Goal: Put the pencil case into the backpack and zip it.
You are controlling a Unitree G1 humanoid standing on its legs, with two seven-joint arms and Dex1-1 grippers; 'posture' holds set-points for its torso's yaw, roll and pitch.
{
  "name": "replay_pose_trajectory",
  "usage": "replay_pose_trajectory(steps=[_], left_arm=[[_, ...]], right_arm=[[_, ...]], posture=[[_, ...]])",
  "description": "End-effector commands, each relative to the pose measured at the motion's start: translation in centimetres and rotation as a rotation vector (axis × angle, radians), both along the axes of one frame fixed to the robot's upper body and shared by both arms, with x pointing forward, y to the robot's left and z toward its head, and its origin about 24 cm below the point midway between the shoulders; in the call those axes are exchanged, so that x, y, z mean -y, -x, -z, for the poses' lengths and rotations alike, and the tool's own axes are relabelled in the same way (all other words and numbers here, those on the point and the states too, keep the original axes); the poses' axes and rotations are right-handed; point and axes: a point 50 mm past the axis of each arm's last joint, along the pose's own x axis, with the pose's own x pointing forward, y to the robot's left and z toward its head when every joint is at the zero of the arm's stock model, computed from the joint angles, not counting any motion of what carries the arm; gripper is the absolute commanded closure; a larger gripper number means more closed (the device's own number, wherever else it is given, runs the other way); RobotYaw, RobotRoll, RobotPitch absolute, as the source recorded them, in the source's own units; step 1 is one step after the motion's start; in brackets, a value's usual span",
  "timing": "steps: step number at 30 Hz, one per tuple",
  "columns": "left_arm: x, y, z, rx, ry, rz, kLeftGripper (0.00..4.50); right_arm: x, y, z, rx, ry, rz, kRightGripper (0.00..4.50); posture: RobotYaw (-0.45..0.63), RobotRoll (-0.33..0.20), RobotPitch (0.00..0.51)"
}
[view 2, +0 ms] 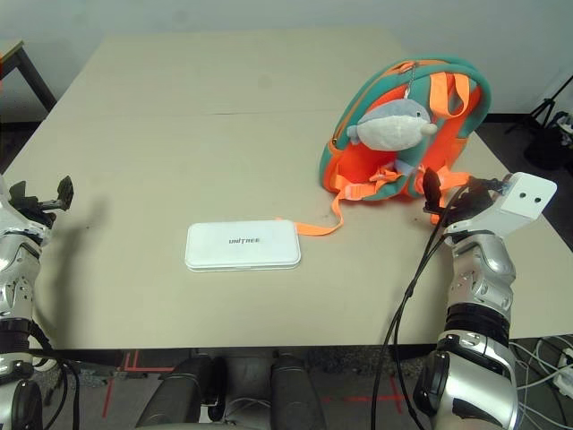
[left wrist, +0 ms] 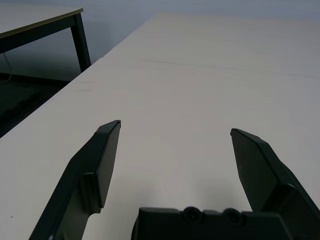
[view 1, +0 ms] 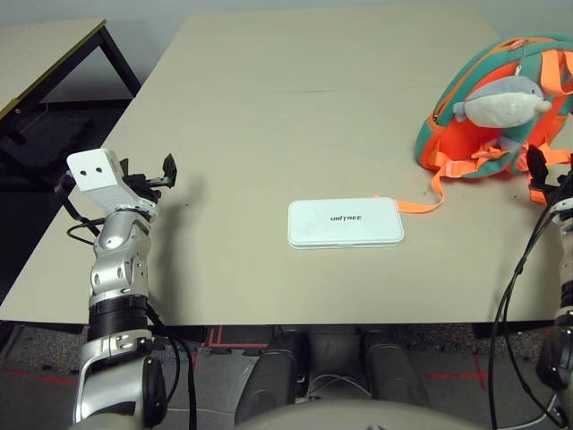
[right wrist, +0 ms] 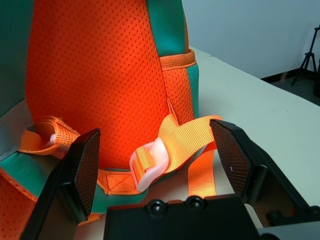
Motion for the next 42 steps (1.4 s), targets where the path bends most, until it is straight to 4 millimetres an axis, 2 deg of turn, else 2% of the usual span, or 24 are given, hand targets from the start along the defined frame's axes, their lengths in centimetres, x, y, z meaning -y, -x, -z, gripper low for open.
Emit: replay_pose_trajectory(steps=[1,7,11,13,15,18,22,26,33,42], left_arm=[[0.4,-0.3,-0.1,-0.003,0.008,0.007,0.00],[2.3,-0.9,0.1,-0.008,0.022,0.082,0.00],[2.1,-2.1,-2.4,0.025,0.023,0.191,0.00],[2.5,-2.7,-3.6,0.020,0.033,0.297,0.00],[3.4,-3.1,-4.8,-0.041,0.116,0.483,0.00],[4.0,-2.9,-6.5,-0.129,0.185,0.654,0.00],[5.4,-1.9,-8.7,-0.261,0.270,0.857,0.00],[6.3,-1.2,-9.4,-0.374,0.440,0.954,0.00],[7.8,-0.2,-8.6,-0.607,0.711,1.048,0.00],[8.5,-0.8,-5.6,-0.808,0.844,1.001,0.00]], right_arm=[[0.3,0.3,0.2,-0.011,0.011,0.003,0.02],[1.0,1.1,0.3,-0.035,0.044,0.000,0.02],[1.6,1.7,-1.6,-0.009,0.056,-0.017,0.02],[1.7,2.0,-2.7,-0.016,0.048,-0.059,0.02],[1.6,2.6,-3.8,-0.036,0.034,-0.115,0.02],[1.3,3.7,-4.4,-0.070,0.017,-0.156,0.02],[-0.7,5.3,-4.9,-0.159,-0.066,-0.286,0.02],[-2.8,6.4,-5.0,-0.254,-0.177,-0.404,0.02],[-5.8,7.1,-4.1,-0.482,-0.335,-0.582,0.02],[-7.3,5.2,-2.1,-0.611,-0.396,-0.631,0.02]], posture=[[-0.03,0.000,0.126],[-0.04,0.000,0.115],[-0.06,0.000,0.109],[-0.06,0.000,0.102],[-0.05,0.000,0.096],[-0.04,0.000,0.094],[-0.07,0.000,0.096],[-0.07,0.000,0.096],[-0.09,0.000,0.098],[-0.10,0.000,0.104]])
